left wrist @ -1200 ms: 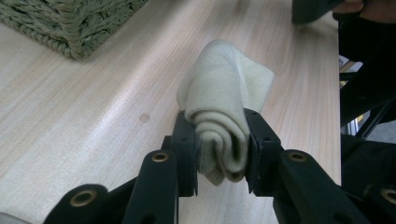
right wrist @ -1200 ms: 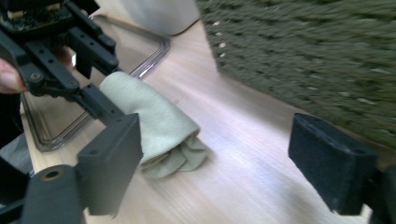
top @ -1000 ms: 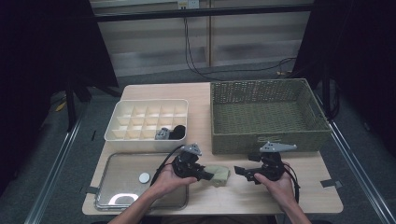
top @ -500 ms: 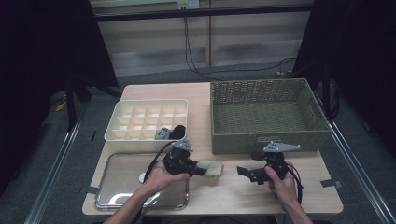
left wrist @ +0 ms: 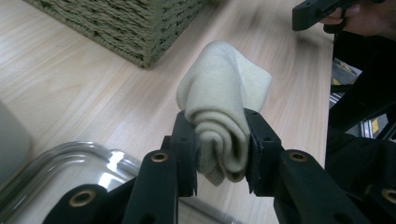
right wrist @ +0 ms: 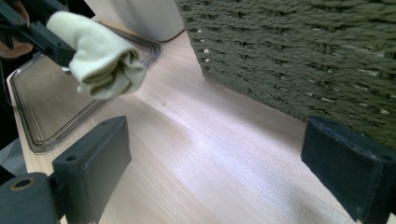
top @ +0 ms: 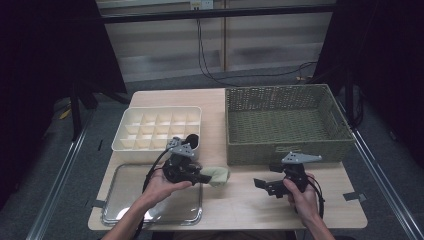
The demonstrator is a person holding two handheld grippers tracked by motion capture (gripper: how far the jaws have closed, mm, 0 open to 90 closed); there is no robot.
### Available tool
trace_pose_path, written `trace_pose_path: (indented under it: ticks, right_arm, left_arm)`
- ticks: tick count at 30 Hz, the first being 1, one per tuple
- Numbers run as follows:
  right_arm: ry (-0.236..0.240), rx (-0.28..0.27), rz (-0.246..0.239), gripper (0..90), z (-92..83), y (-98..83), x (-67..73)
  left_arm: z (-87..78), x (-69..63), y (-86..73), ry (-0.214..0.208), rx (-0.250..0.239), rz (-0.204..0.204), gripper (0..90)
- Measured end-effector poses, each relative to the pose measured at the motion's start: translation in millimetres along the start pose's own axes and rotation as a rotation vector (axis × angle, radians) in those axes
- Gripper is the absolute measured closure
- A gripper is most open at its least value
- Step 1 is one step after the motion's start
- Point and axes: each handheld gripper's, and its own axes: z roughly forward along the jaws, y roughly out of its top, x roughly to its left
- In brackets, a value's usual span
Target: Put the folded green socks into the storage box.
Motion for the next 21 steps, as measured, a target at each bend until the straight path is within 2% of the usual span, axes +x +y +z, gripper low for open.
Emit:
trace_pose_path:
  ticks: [4, 8, 12, 15, 21]
  right_arm:
    - [0.003, 0.010, -0.005, 8.0, 1.1, 0.2, 1.3]
    - [0.007, 0.007, -0.007, 8.0, 1.4, -0.2, 1.7]
    - [0.004, 0.006, -0.007, 8.0, 0.7, -0.2, 2.0]
    - [0.006, 0.002, -0.005, 8.0, 0.4, -0.2, 2.1]
    - [0.006, 0.014, -0.014, 8.0, 0.8, -0.6, 3.0]
  left_arm:
    - [-11.8, 0.5, -2.2, 0.028, 0.008, 0.007, 68.9]
    - [-20.2, 3.1, -3.3, 0.034, -0.006, -0.002, 69.0]
    - [-29.2, 7.5, -3.3, 0.060, 0.013, -0.002, 69.1]
    - [-36.9, 8.4, -3.3, 0.057, -0.007, -0.017, 69.1]
    - [-52.4, 12.2, -1.7, 0.075, -0.010, -0.011, 69.0]
